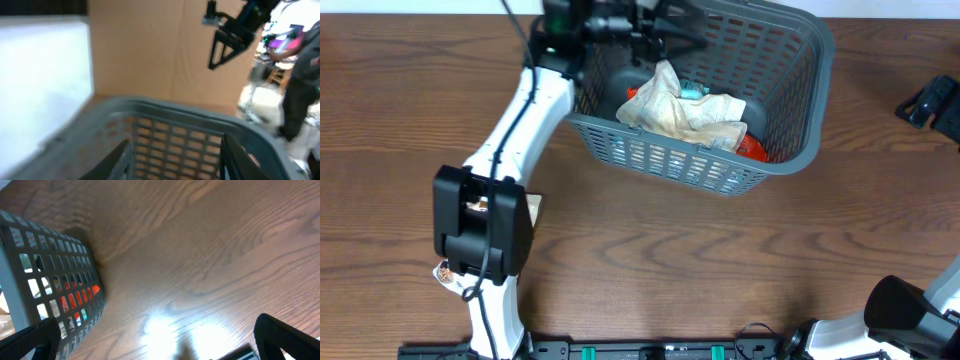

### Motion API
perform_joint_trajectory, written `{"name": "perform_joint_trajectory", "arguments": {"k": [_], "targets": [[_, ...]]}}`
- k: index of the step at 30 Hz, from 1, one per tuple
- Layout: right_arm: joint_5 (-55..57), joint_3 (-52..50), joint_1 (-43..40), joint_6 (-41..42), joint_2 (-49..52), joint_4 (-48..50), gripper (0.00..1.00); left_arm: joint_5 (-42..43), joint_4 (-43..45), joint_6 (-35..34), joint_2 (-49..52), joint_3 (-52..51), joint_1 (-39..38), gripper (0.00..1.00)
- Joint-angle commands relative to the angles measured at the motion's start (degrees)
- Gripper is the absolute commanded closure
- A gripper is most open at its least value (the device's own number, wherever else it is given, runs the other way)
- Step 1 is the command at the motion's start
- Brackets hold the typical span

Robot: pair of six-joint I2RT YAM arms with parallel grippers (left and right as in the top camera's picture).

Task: Pack container
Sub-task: 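Release the pouch and withdraw the left gripper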

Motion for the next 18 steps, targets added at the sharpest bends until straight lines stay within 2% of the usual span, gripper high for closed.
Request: {"name": "perform_joint_trajectory", "arguments": {"k": [1, 5, 8, 10, 14, 16, 18], "targets": [[-0.31, -0.17, 0.46, -0.68, -0.11, -0.15, 0.01, -1.79, 6.29, -12.39, -4.81, 1.36, 4.98, 0.62], [-0.33, -0.17, 0.46, -0.66, -0.11, -0.15, 0.01, -6.47, 5.40, -12.28, -8.74, 1.36, 11.50, 0.69], [-0.35, -0.17, 0.46, -0.63, -0.11, -0.15, 0.01, -15.28, -2.05, -10.12, -11.08, 1.36, 17.64, 0.77], [-0.39, -0.17, 0.46, -0.61, -0.11, -0.17, 0.01, -23.41, -12.87, -5.86, -12.59, 1.36, 21.77, 0.79], [-1.86, -0.17, 0.46, -0.63, -0.11, -0.17, 0.01, -44.44, -40.33, 9.92, -15.26, 1.36, 26.84, 0.78], [-1.86, -0.17, 0.46, -0.57, -0.11, -0.15, 0.01, -55.41, -52.61, 16.24, -16.00, 1.36, 27.67, 0.73], [-1.86, -0.17, 0.46, -0.59, -0.11, -0.15, 0.01, -64.19, -63.04, 19.43, -16.41, 1.36, 27.82, 0.68]]}}
